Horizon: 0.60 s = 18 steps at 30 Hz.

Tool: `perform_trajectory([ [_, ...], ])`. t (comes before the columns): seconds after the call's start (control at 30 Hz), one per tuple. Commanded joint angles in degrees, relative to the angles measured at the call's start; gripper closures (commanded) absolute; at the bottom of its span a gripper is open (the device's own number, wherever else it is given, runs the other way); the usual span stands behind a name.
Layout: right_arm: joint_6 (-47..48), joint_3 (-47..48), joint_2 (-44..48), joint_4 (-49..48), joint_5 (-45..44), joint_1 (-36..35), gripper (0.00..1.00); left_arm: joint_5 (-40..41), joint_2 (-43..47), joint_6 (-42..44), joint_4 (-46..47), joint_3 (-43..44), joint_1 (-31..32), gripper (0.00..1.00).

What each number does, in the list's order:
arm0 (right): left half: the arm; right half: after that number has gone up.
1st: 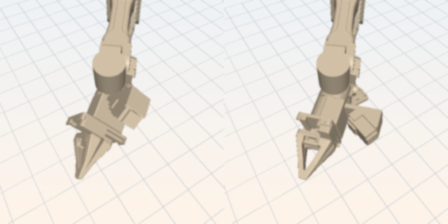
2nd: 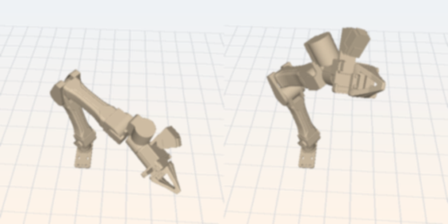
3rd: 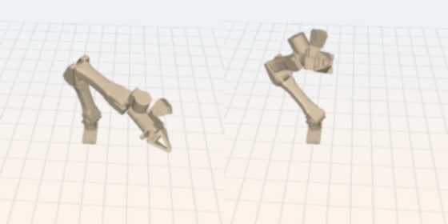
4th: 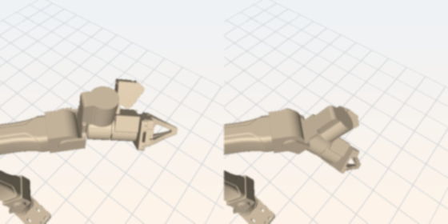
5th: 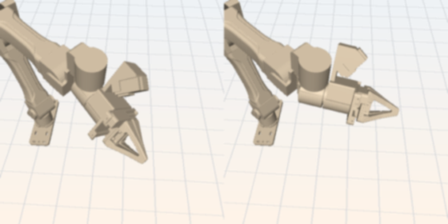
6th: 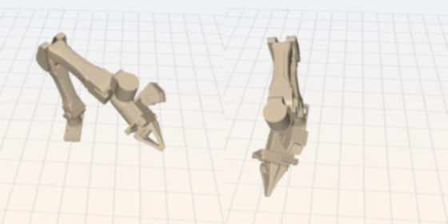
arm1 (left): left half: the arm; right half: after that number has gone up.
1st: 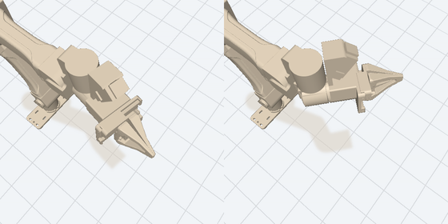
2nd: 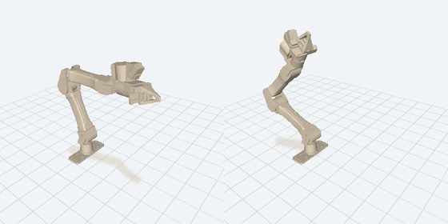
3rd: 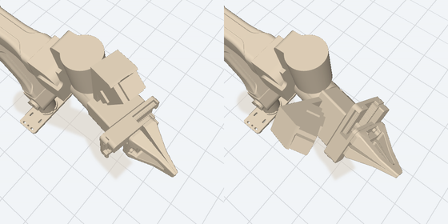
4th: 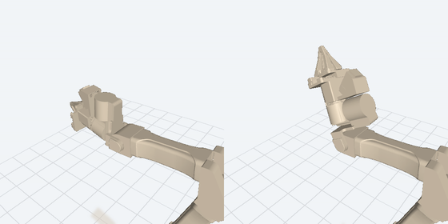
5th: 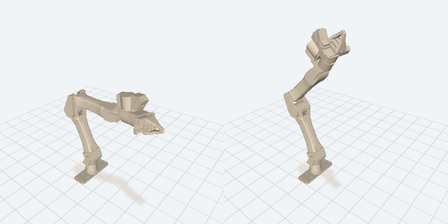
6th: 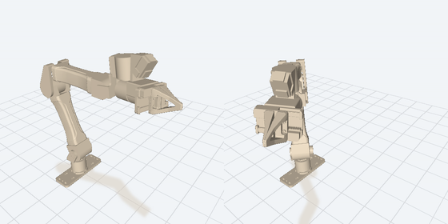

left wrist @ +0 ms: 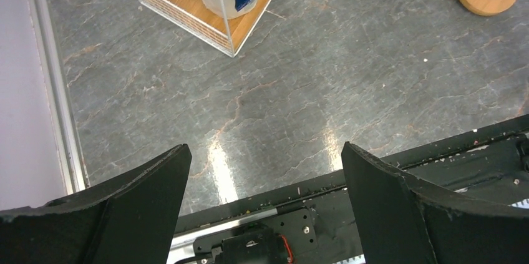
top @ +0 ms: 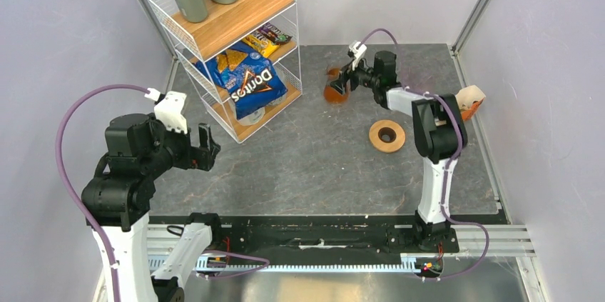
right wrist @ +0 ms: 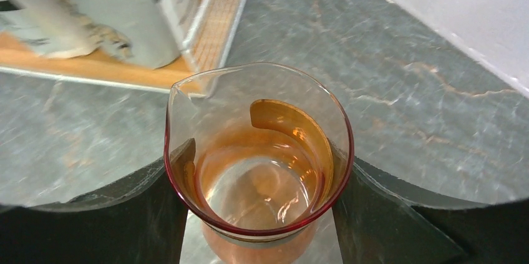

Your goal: Place the coffee filter in the dripper

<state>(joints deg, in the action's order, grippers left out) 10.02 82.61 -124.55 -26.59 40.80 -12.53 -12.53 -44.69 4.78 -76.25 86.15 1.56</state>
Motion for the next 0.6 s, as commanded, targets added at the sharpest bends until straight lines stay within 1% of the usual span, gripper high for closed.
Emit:
perform_trajectory([
  [0.0,-0.4,-10.6,14.0,-6.7,6.1,-0.5,0.33,-3.9,0.5,-0.5,3.9,0.1,-0.4,0.02],
  [0.1,0.5,-19.6,21.8,-7.3,7.9,-1.8,0.33,-5.3,0.9,-0.7,4.4,0.0,-0.4,0.02],
  [0.23,1.0,-29.0,30.9,-9.6,6.1,-4.7,0.33,-7.0,1.8,-0.9,4.7,-0.6,-0.4,0.02],
  [0.37,0.5,-37.3,38.6,-11.0,-1.7,-10.1,0.33,-7.7,2.5,0.5,5.3,-0.2,-0.4,0.02],
  [0.43,0.3,-41.4,42.2,-11.1,-6.4,-13.7,0.33,-7.1,2.7,0.6,5.6,0.4,-0.4,0.02],
  [0.57,0.2,-48.5,48.8,-10.5,-12.7,-20.7,0.33,-8.1,3.5,0.6,5.6,0.8,-0.4,0.02],
])
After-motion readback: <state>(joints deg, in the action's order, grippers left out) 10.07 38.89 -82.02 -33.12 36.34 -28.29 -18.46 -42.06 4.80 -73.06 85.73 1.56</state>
